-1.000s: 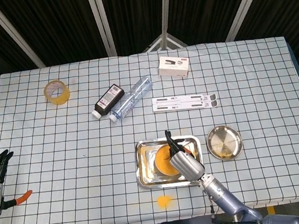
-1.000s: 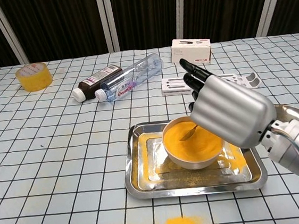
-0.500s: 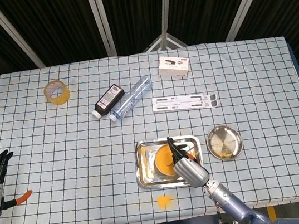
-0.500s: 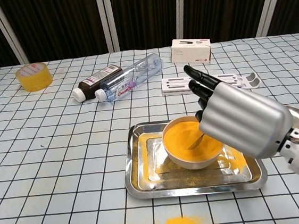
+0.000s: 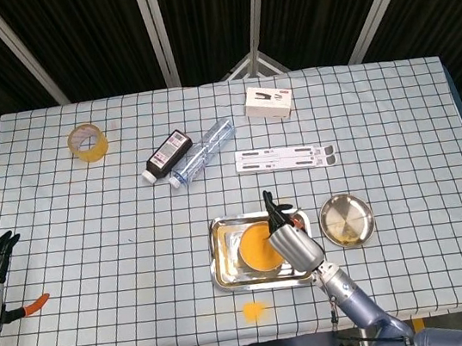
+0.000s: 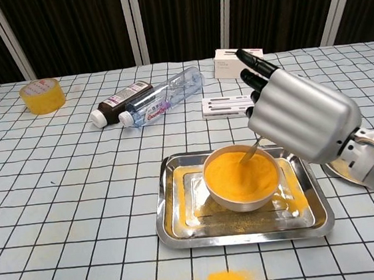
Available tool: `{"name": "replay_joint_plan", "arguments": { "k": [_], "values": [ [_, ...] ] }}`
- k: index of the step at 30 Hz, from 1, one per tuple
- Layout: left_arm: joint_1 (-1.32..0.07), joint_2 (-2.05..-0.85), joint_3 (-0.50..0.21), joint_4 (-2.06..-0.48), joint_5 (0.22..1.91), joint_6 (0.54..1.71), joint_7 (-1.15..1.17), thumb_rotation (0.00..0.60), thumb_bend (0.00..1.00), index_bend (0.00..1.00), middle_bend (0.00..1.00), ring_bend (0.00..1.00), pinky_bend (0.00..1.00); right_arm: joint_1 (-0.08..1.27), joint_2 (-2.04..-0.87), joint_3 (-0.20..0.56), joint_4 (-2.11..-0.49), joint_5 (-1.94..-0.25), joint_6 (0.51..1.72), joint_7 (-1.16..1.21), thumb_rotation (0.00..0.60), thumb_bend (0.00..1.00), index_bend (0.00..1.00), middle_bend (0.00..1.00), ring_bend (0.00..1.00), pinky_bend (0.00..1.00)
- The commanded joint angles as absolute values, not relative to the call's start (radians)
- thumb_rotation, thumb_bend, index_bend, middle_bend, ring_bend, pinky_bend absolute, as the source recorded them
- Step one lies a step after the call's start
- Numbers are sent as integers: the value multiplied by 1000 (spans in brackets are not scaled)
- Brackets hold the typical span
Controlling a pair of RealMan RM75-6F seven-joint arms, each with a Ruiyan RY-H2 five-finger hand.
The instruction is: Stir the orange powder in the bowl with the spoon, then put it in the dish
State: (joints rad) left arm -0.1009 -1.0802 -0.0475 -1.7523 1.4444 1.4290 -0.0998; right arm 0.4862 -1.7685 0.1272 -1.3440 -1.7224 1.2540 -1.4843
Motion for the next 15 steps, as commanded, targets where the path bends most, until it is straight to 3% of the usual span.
{"name": "replay_joint_plan", "arguments": {
  "k": [1,15],
  "values": [
    [-101,-1080,-48,-1752,1445,1429,-102,600,5,0,0,0,0,489,-1773,129,-1335,-1716,1248,-1488,600,581,611,511,182,0],
    [-101,-1080,-45,-1752,1446,1427,-101,600,5,0,0,0,0,482,-1799,84,-1296,-1719,1242,-1476,600,581,612,511,182,0]
  ]
}}
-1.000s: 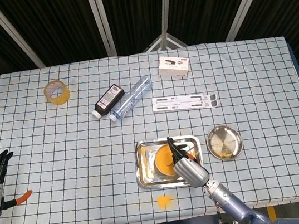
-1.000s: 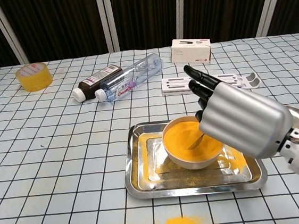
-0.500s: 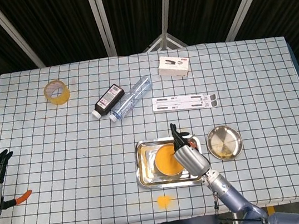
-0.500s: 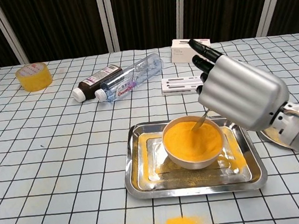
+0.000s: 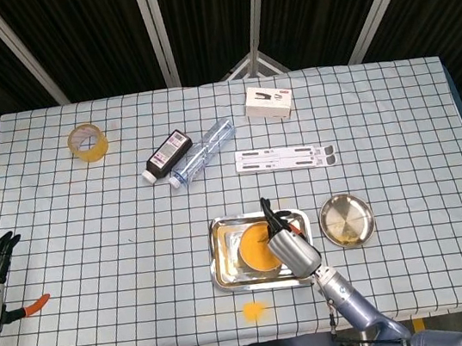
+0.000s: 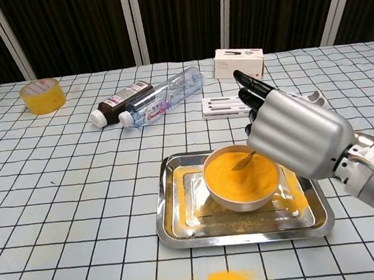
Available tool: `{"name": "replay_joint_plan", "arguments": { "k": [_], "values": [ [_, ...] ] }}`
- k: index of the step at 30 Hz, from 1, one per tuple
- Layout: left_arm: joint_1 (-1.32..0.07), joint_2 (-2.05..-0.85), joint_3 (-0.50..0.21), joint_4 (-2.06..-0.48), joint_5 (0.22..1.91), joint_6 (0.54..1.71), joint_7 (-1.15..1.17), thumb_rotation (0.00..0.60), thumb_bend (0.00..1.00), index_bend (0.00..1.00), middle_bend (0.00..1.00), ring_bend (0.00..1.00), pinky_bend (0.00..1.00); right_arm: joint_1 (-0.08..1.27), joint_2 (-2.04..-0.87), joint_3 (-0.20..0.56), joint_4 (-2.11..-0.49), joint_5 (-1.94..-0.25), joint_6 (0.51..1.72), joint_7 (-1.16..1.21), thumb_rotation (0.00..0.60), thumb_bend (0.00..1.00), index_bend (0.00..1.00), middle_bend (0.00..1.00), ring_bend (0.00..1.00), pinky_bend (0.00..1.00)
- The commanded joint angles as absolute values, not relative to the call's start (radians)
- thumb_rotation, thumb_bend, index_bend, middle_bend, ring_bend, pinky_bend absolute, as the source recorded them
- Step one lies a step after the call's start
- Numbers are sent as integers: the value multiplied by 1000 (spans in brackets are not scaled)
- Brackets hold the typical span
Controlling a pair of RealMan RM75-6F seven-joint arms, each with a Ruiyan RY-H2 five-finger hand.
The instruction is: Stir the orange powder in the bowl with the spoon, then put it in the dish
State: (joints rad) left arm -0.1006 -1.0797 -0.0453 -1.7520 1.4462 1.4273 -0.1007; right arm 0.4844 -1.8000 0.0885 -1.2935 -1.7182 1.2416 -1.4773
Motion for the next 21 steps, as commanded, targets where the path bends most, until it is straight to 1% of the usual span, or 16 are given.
{"name": "replay_joint_plan", "arguments": {
  "k": [1,13,16,21],
  "values": [
    [-101,-1080,-45,-1752,1446,1426,-101,600,5,0,0,0,0,480,-1796,78,-1299,-1721,1242,-1475,600,581,611,511,182,0],
    [-100,-1082,-46,-1753,1445,1429,-95,600,5,0,0,0,0,461,-1737,39,-1372,-1754,1254,-1474,600,581,612,511,182,0],
    [-100,-1083,-46,-1753,1445,1429,-93,600,5,0,0,0,0,458,-1732,46,-1381,-1755,1263,-1468,600,581,611,511,182,0],
    [-100,-1085,-46,-1753,1441,1428,-90,600,5,0,0,0,0,462,-1728,80,-1401,-1756,1288,-1451,600,581,612,511,182,0]
  ]
}}
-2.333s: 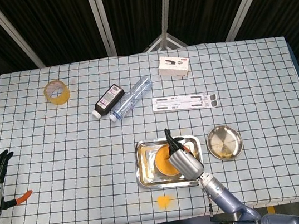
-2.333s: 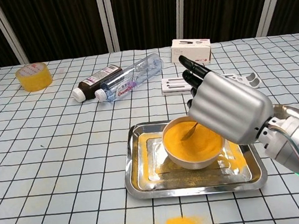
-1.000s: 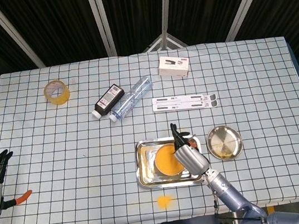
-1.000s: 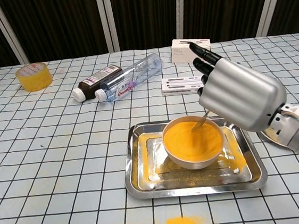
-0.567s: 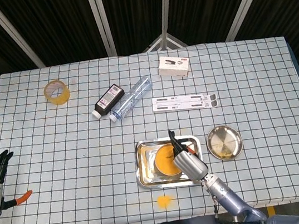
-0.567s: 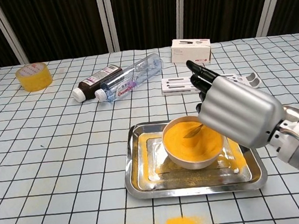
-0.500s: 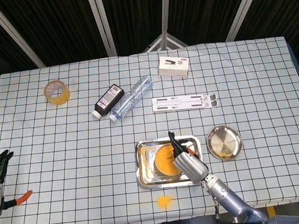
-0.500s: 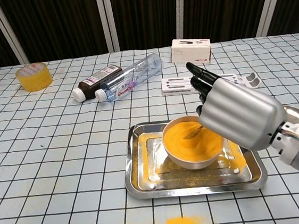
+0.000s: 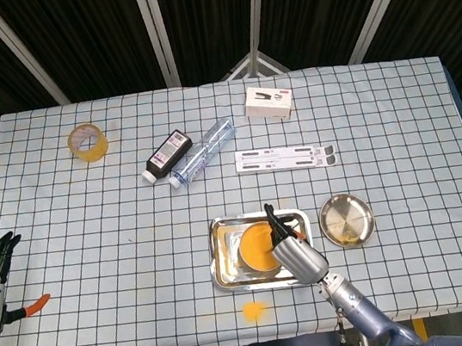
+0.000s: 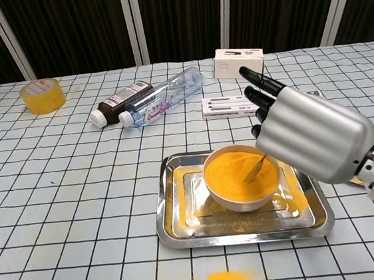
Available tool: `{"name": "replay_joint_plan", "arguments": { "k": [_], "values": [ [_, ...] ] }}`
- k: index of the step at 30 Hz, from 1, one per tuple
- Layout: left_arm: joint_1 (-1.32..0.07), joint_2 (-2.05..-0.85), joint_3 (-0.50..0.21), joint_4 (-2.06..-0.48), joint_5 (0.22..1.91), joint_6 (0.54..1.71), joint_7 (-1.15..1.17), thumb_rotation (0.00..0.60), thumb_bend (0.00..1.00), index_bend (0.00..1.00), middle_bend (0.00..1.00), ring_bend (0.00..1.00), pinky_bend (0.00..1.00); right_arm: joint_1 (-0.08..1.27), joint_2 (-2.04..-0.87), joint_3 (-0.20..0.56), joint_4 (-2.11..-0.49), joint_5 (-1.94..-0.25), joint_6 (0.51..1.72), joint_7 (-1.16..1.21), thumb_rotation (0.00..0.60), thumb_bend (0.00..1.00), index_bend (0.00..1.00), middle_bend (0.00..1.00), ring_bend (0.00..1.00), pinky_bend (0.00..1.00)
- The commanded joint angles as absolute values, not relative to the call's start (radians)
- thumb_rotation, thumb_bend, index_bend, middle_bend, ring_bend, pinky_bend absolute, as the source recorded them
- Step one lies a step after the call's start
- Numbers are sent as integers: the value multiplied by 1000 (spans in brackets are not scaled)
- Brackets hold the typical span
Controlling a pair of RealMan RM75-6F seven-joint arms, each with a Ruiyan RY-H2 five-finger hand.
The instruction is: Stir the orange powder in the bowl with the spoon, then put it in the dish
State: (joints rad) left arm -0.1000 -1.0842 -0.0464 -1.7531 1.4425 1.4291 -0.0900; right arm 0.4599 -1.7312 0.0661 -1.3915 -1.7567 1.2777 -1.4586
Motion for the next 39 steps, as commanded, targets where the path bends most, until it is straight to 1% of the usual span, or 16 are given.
{"name": "replay_joint_plan", "arguments": {
  "k": [1,4,7,11,15,22,28,34,39],
  "values": [
    [-100,-1084,-46,-1753,1440,1427,-90,600,5,0,0,0,0,463,-1724,85,-1404,-1758,1291,-1449,600,581,612,511,182,0],
    [-102,-1084,-47,-1753,1439,1425,-89,600,5,0,0,0,0,464,-1711,91,-1400,-1767,1301,-1451,600,581,611,511,182,0],
    [-102,-1084,-47,-1754,1439,1424,-87,600,5,0,0,0,0,463,-1694,71,-1380,-1777,1278,-1475,600,581,611,511,182,0],
    [-101,-1085,-47,-1753,1440,1426,-86,600,5,0,0,0,0,456,-1702,75,-1379,-1770,1286,-1456,600,581,612,511,182,0],
    [-102,-1085,-47,-1753,1440,1425,-87,600,5,0,0,0,0,476,-1673,58,-1385,-1805,1252,-1489,600,581,611,511,182,0],
    [-101,-1085,-47,-1753,1440,1427,-87,600,6,0,0,0,0,490,-1660,70,-1407,-1816,1231,-1504,600,582,611,511,182,0],
    [-101,-1085,-48,-1755,1438,1426,-88,600,5,0,0,0,0,526,-1612,40,-1432,-1859,1136,-1585,600,582,612,511,182,0],
    [-100,-1084,-48,-1754,1439,1427,-91,600,5,0,0,0,0,523,-1634,70,-1453,-1842,1142,-1595,600,582,611,511,182,0],
    [-102,-1083,-49,-1755,1437,1425,-93,600,5,0,0,0,0,525,-1626,90,-1464,-1832,1136,-1612,600,582,612,511,182,0]
  ]
}}
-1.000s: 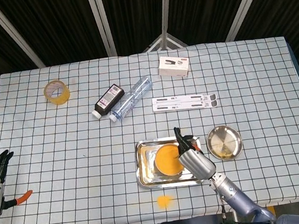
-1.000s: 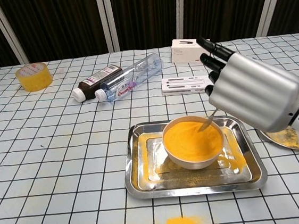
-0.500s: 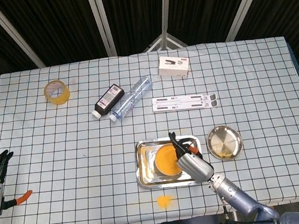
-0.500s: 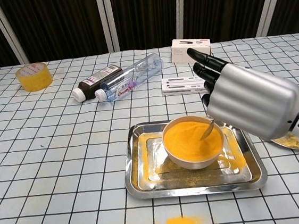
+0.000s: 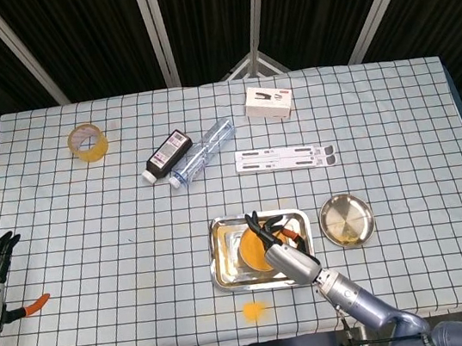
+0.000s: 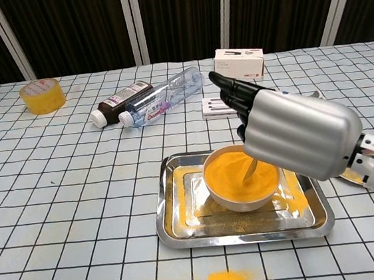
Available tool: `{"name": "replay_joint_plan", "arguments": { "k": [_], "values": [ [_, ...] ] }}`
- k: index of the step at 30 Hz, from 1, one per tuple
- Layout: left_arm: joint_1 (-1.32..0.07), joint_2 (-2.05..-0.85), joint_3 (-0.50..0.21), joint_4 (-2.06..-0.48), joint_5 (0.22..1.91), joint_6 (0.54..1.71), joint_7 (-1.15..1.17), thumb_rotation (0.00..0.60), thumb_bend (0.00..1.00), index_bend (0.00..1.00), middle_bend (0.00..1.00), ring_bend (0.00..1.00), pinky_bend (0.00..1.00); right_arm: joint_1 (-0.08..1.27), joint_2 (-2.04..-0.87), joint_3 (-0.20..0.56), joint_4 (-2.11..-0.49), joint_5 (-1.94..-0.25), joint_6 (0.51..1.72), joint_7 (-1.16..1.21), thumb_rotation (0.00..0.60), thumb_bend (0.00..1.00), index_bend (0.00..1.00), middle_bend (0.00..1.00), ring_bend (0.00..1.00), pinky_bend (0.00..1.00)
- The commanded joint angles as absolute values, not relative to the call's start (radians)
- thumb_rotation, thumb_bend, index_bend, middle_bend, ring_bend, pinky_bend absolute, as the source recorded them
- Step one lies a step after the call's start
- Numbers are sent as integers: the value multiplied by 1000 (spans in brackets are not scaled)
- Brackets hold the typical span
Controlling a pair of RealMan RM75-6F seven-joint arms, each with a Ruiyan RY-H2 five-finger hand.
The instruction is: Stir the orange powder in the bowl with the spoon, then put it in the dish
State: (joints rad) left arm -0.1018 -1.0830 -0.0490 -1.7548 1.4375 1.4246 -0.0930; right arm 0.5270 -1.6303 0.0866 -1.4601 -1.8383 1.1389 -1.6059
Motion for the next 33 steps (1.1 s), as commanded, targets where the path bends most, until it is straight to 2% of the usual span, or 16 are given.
{"name": "replay_joint_plan", "arguments": {
  "k": [1,11,19,24,29,33],
  "values": [
    [-102,-1083,-49,-1755,1438,1425,-93,600,5,0,0,0,0,526,-1622,89,-1465,-1834,1133,-1617,600,582,612,511,182,0],
    [-101,-1084,-48,-1755,1437,1425,-88,600,5,0,0,0,0,526,-1601,92,-1486,-1842,1131,-1607,600,581,612,511,182,0],
    [-102,-1084,-48,-1755,1436,1423,-89,600,6,0,0,0,0,474,-1623,130,-1508,-1785,1240,-1497,600,582,611,511,182,0],
    [-102,-1084,-48,-1756,1434,1422,-86,600,5,0,0,0,0,438,-1589,155,-1491,-1756,1314,-1423,600,581,611,511,182,0],
    [-102,-1086,-50,-1758,1431,1422,-82,600,6,0,0,0,0,388,-1541,166,-1447,-1709,1380,-1319,600,581,612,511,182,0],
    [-100,-1084,-54,-1763,1433,1432,-86,600,5,0,0,0,0,350,-1556,156,-1367,-1661,1413,-1219,600,582,611,511,182,0]
  ]
}}
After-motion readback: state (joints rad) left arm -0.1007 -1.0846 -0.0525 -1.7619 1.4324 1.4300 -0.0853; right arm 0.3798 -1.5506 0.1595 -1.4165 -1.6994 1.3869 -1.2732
